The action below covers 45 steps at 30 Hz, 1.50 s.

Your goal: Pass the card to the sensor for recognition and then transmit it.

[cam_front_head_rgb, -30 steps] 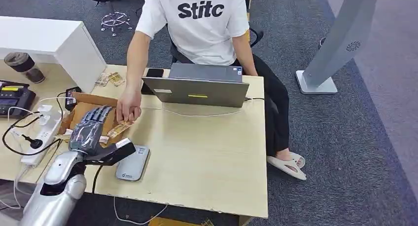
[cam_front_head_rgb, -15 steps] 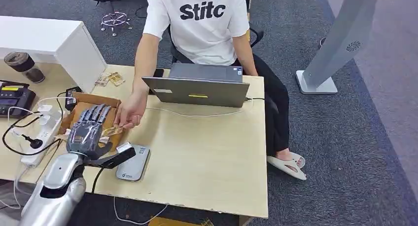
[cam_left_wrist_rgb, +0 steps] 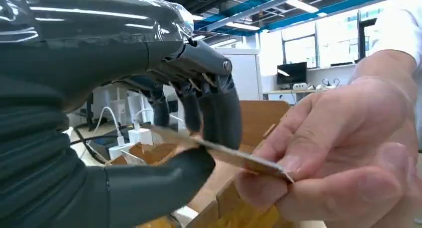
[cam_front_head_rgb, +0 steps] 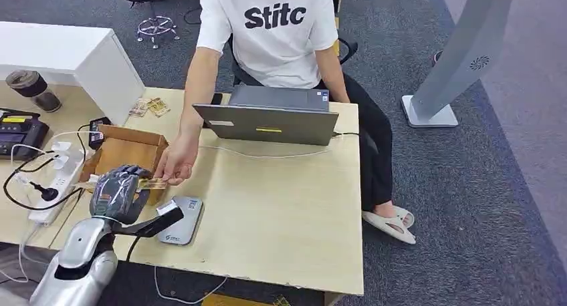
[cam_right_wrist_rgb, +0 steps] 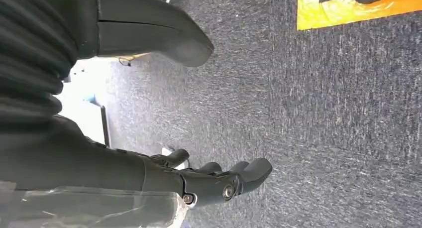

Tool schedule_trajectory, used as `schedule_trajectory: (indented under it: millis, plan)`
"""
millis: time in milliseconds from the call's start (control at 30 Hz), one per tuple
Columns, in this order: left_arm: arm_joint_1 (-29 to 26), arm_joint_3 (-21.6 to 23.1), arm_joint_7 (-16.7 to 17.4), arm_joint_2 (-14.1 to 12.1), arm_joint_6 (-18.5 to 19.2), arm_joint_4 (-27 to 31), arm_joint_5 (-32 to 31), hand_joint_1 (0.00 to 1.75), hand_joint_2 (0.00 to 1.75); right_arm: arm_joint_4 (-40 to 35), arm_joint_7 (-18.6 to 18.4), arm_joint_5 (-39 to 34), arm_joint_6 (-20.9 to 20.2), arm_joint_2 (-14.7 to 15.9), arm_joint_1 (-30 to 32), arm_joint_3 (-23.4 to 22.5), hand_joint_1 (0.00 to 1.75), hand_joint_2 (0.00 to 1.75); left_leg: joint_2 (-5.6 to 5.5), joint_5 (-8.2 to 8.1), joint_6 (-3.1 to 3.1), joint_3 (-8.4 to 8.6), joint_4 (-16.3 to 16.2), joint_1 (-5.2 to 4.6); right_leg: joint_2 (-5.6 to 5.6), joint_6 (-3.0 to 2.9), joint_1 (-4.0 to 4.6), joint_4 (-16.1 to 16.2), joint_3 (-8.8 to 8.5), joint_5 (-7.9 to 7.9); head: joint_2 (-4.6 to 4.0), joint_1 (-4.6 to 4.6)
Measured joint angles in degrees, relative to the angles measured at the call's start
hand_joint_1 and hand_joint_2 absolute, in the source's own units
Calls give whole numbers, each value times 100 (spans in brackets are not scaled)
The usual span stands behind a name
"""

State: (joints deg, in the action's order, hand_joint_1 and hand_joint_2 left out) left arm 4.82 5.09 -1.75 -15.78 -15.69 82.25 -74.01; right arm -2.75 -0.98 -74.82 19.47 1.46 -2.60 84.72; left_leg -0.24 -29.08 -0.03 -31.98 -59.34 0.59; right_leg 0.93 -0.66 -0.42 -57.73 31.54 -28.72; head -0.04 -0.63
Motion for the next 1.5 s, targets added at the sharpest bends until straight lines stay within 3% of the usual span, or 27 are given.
schedule_trajectory:
  millis: [1033, 1400, 1500]
  plan:
    - [-273, -315, -230, 144, -354, 225, 59, 175, 175, 2, 50, -9, 4, -2, 4, 57, 0, 175, 0, 0, 0, 0, 0, 0, 0, 0, 0, 0, 0, 0, 0, 2]
    - [-373, -315, -466, 367, -265, 369, 94, 175, 175, 4, 63, -33, -2, -2, 4, 57, 0, 175, 1, 0, 0, 1, 0, 0, 0, 0, 0, 0, 2, 0, 0, 0]
    - [-457, -208, -385, 426, -123, 463, -263, 175, 175, 4, 50, -37, -4, -2, -2, 57, 0, 175, 1, -1, 1, 0, 0, 0, 0, 1, 0, 1, 1, 0, 0, 2]
